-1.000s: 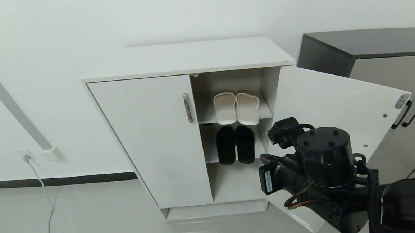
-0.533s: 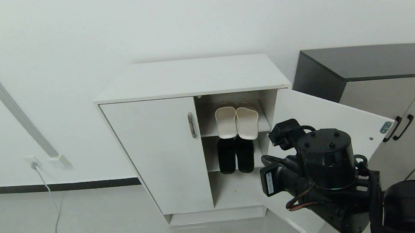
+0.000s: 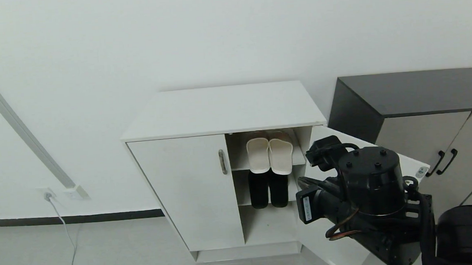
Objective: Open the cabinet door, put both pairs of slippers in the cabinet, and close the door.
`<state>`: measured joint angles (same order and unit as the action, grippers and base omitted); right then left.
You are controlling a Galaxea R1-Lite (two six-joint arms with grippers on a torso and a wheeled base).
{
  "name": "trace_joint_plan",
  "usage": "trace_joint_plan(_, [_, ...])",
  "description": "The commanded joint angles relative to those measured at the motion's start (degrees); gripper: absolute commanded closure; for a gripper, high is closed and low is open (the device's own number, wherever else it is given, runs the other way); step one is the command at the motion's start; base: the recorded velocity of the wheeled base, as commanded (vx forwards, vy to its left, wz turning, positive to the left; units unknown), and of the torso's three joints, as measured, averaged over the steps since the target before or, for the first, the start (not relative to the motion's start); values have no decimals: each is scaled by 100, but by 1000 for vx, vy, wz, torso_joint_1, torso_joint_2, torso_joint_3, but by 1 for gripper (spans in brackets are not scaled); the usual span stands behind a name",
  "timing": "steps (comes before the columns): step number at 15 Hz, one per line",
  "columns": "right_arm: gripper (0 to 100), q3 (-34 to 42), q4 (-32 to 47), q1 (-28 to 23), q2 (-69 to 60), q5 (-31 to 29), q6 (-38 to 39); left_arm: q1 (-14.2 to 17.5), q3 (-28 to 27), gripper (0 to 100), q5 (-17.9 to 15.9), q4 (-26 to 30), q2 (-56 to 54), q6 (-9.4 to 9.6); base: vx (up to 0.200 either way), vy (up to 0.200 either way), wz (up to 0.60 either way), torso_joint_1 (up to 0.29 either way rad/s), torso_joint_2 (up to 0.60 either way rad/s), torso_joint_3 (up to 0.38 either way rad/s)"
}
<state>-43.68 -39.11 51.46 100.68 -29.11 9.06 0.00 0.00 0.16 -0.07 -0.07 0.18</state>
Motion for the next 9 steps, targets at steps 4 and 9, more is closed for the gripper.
trace_joint_plan(4, [100,26,0,5,-14,2,-9,0,0,100,2,-1,7,-1,0,0,0,259,-591,-332])
trace_joint_plan(9, [100,35,0,5,-14,11,-9,0,0,100,2,-1,7,-1,0,0,0,211,-468,-255])
